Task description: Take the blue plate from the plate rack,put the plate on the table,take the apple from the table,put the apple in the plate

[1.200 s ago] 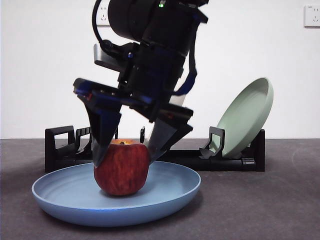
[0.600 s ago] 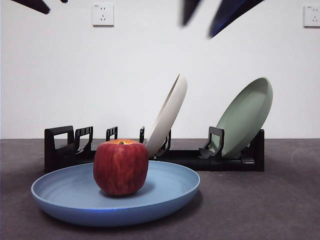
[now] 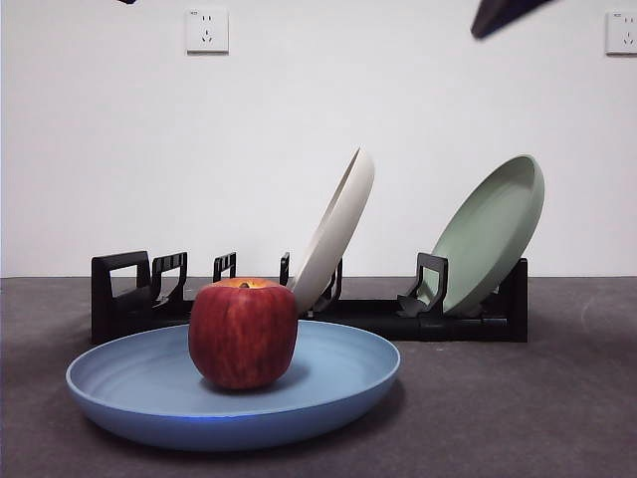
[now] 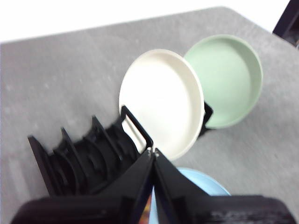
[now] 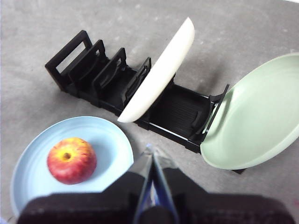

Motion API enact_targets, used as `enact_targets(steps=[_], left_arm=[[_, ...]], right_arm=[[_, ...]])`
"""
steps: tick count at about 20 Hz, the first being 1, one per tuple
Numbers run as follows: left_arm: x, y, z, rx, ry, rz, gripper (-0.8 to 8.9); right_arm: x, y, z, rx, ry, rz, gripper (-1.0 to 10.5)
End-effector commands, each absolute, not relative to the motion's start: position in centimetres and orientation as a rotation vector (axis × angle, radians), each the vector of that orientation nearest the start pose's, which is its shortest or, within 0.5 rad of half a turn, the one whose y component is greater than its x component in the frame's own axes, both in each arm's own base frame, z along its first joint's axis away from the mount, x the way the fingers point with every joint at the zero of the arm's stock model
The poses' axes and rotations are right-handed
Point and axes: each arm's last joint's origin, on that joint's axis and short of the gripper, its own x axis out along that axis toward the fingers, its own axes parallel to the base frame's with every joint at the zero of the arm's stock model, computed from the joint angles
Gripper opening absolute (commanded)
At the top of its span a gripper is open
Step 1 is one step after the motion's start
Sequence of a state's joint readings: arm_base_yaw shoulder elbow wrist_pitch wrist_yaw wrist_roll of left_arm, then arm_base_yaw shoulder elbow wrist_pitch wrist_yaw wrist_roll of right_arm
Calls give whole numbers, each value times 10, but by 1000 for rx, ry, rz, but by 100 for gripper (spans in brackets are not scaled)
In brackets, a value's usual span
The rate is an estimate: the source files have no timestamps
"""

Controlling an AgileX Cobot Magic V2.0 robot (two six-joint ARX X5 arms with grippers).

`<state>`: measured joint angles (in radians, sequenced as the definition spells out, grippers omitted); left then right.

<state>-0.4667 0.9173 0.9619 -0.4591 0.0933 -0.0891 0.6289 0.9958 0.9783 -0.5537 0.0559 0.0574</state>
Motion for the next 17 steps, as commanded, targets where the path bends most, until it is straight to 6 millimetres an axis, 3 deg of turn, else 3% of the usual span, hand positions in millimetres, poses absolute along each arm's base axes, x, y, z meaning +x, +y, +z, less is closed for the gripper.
enact_targets(steps=[1,6,8,17], left_arm=[[168,-87,327,7,437,-513,-9],[160,-83,277,-73,399,-500,-9],[160,-83,265,-78,404,-512,-8],[158,-84,259,-88,478,-550,-3]], right_arm=[[159,114,294,-90,545,527,-16],[146,104,244,-40,504,525,-16],[147,104,242,-43,506,516,-16],[147,104,241,-16,526,503,1]])
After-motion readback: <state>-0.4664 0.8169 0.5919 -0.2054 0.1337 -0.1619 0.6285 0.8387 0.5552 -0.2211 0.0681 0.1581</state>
